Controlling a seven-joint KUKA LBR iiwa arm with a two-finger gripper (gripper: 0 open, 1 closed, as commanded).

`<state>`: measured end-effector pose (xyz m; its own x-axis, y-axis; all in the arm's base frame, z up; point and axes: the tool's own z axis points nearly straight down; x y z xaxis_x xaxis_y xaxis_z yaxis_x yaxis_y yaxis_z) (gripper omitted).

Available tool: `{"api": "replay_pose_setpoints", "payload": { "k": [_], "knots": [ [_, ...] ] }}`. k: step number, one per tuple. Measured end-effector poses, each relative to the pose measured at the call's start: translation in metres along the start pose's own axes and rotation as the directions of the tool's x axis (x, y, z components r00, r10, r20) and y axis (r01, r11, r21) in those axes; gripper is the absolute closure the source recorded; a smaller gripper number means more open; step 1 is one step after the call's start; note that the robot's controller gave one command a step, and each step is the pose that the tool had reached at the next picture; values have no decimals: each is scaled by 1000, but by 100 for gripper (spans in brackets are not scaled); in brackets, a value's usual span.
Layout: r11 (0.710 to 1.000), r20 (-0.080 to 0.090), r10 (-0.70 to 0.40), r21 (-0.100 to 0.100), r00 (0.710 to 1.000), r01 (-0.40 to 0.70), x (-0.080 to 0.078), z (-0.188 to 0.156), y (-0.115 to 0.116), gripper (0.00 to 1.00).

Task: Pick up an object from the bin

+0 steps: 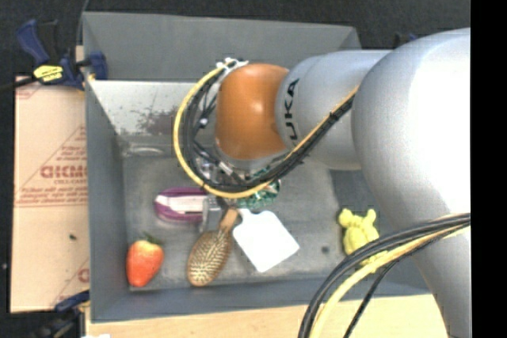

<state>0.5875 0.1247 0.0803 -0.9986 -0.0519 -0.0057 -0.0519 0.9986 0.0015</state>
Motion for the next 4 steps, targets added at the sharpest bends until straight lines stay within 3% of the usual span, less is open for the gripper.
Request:
{"api": "replay_pose_setpoints", "payload": {
  "k": [1,2,3,4],
  "knots": [
    [1000,16,18,-5,1000,-18,1,-86,6,0],
    [1000,-1,25,-1,1000,-25,6,-20,11,0],
    [990,18,140,-8,990,-140,9,11,8,0],
    [993,10,117,-4,993,-117,4,9,0,100]
  ]
}}
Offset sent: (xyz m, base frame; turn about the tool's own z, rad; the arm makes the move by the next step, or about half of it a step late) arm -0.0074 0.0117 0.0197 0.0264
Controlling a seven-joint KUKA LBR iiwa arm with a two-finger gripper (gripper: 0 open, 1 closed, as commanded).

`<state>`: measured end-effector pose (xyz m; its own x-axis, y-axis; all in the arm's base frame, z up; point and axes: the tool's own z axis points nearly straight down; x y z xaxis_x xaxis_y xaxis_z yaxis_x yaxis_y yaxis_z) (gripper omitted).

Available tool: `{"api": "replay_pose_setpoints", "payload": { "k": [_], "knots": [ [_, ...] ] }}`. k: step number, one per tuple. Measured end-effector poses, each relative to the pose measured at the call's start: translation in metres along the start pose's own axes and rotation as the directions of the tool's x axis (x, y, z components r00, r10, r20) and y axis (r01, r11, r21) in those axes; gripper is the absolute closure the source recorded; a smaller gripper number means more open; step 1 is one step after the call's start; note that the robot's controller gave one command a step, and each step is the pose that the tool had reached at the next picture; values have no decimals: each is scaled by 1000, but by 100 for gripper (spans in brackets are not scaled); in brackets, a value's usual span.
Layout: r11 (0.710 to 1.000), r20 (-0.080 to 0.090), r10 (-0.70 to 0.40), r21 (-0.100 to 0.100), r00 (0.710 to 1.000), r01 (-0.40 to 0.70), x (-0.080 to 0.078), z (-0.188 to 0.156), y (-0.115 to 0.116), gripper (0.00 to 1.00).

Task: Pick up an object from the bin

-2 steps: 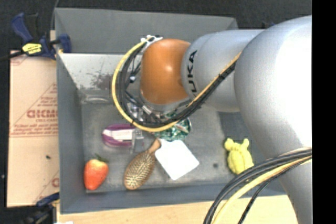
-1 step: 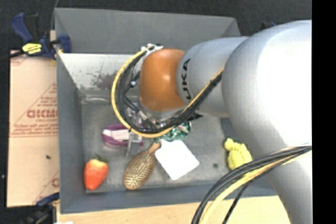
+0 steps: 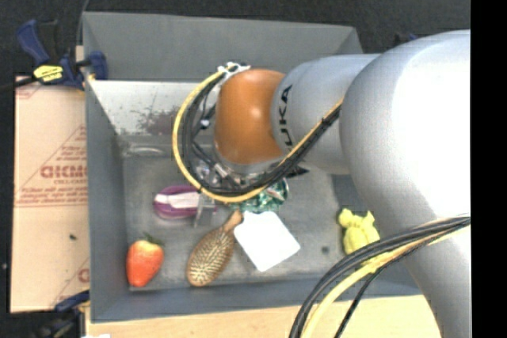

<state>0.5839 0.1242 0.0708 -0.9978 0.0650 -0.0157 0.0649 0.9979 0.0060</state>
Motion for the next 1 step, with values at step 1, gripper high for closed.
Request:
{"api": "replay_pose_setpoints", "payload": {
  "k": [1],
  "knots": [
    [1000,0,1,0,1000,-1,0,0,0,100]
  ]
}}
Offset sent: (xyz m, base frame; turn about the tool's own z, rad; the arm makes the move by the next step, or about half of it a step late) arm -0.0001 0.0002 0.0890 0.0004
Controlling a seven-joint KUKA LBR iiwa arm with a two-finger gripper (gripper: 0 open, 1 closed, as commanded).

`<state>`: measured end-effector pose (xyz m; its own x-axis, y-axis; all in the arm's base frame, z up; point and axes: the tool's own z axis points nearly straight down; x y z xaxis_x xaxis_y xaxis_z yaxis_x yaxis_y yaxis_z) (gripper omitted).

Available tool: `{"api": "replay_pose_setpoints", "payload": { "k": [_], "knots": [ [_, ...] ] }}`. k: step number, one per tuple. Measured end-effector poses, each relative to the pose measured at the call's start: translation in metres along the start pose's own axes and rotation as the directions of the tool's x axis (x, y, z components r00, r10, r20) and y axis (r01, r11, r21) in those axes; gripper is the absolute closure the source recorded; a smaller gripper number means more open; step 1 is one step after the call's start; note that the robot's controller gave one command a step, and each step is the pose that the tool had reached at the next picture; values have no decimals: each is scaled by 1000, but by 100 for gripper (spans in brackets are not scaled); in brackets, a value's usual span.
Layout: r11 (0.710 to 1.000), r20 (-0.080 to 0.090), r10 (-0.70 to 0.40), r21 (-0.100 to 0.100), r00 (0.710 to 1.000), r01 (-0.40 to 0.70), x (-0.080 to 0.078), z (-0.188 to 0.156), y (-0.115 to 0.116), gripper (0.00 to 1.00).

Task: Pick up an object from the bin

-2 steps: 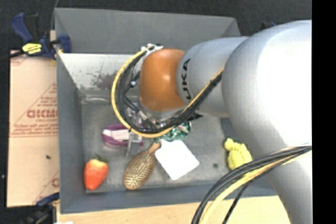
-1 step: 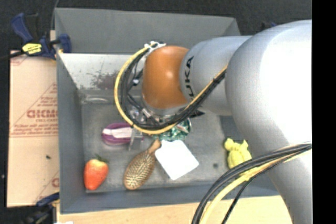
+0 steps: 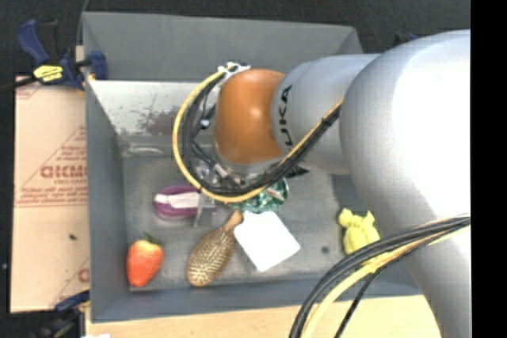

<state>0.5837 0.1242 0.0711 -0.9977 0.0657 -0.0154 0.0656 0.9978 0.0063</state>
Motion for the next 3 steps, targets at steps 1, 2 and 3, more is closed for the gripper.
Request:
{"api": "replay_pose_setpoints", "payload": {
  "k": [1,2,3],
  "knots": [
    [1000,-12,1,3,1000,-1,3,-29,-1,100],
    [1000,0,2,0,1000,-2,-1,-65,0,100],
    [1000,-2,2,0,1000,-2,0,-72,0,100]
  ]
}}
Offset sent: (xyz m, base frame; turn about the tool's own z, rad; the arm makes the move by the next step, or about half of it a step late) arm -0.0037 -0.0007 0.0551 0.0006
